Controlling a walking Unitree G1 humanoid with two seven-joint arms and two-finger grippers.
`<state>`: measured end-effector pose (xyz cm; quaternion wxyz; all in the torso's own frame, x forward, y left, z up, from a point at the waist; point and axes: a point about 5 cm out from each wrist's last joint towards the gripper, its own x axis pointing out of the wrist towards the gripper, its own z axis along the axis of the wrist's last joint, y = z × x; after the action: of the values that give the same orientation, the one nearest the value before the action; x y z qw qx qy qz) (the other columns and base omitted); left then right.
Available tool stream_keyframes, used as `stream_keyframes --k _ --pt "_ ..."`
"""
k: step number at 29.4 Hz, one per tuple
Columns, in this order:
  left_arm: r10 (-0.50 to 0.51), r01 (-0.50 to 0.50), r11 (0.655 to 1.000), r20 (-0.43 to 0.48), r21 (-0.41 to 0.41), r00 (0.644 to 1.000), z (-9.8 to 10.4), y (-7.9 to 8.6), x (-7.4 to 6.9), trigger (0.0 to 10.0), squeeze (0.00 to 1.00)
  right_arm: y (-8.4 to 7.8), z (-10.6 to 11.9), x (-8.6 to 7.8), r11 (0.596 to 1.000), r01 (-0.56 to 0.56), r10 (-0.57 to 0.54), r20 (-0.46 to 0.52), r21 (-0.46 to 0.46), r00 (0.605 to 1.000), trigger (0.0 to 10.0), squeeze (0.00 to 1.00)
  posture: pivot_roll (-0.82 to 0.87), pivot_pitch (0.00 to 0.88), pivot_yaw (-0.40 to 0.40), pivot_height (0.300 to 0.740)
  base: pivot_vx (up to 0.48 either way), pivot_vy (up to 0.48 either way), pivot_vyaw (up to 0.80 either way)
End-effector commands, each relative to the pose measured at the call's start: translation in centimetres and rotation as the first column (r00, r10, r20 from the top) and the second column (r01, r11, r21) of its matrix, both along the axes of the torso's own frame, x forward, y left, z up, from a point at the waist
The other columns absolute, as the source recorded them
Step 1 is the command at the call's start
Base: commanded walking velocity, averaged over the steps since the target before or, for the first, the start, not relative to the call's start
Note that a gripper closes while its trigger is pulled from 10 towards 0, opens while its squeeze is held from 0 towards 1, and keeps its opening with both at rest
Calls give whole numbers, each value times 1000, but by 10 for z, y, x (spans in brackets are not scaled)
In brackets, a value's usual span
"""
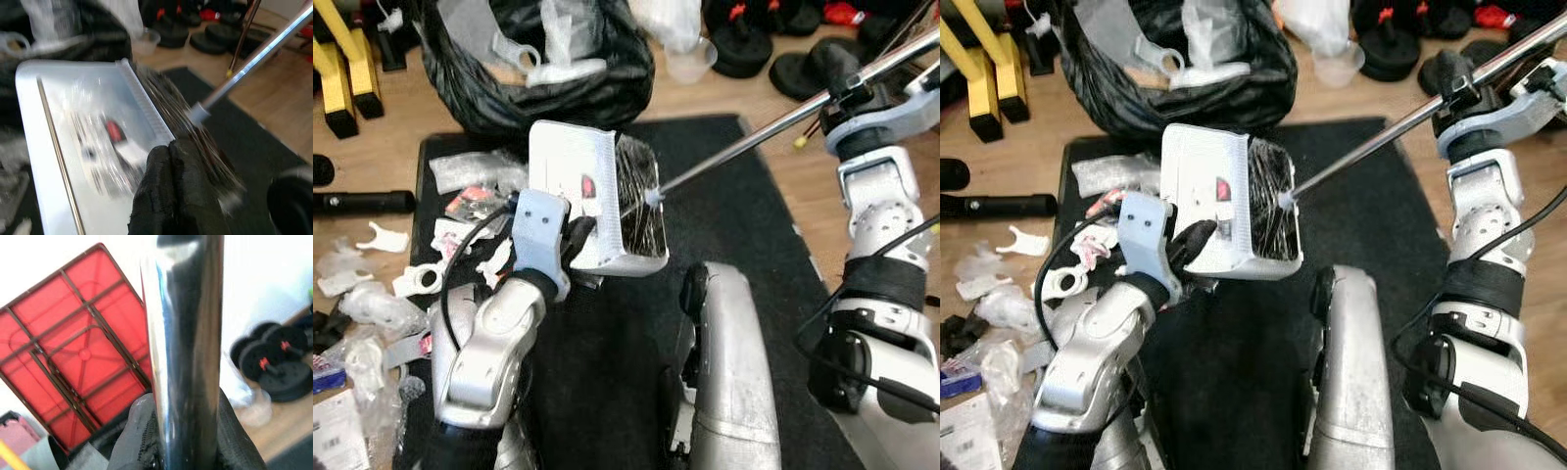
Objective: Sweep floor
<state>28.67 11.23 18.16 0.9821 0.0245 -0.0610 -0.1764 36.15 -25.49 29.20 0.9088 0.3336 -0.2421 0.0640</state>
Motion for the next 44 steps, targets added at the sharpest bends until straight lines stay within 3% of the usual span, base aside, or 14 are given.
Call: stream_keyframes --k 1,3,4,6,8,10,19,31,37,44 --pt "31 -32 999 15 43 999 -4 6 4 10000 0 -7 16 -9 1000 28 -28 70 9 997 10000 0 -182 117 -135 424 0 0 0" --pt "47 -50 996 41 71 998 -2 10 8 10000 0 -8 16 -9 999 38 -39 66 4 997 10000 0 -182 115 -136 429 0 0 0" --pt "87 -91 992 55 84 995 1 20 15 10000 0 -10 15 -8 999 51 -51 58 -4 997 10000 0 -181 108 -142 434 0 0 0" --pt "87 -91 992 55 84 995 1 20 15 10000 0 -10 15 -8 999 51 -51 58 -4 997 10000 0 -181 108 -142 434 0 0 0" --pt "169 -174 983 76 60 983 9 43 26 10000 0 -12 16 -8 998 57 -57 49 -14 997 10000 0 -181 97 -150 444 0 0 0" --pt "198 -202 979 80 37 977 12 51 28 10000 0 -13 17 -8 998 59 -58 50 -21 997 10000 0 -180 92 -152 449 0 0 0" --pt "211 -212 977 71 8 975 10 47 33 10000 0 -15 20 -11 997 70 -69 52 -26 996 10000 0 -179 76 -145 474 0 0 0" --pt "265 -250 960 126 -125 956 36 60 43 10000 0 -23 21 -12 995 99 -97 57 -29 994 10000 0 -165 65 -145 504 0 0 0" --pt "286 -270 954 135 -127 949 38 65 45 10000 0 -27 22 -12 993 112 -110 58 -32 992 10000 0 -165 64 -144 514 0 0 0" --pt "303 -293 951 113 -95 946 27 67 46 10000 0 -30 21 -12 992 120 -118 55 -35 991 10000 0 -167 61 -144 534 0 0 0"
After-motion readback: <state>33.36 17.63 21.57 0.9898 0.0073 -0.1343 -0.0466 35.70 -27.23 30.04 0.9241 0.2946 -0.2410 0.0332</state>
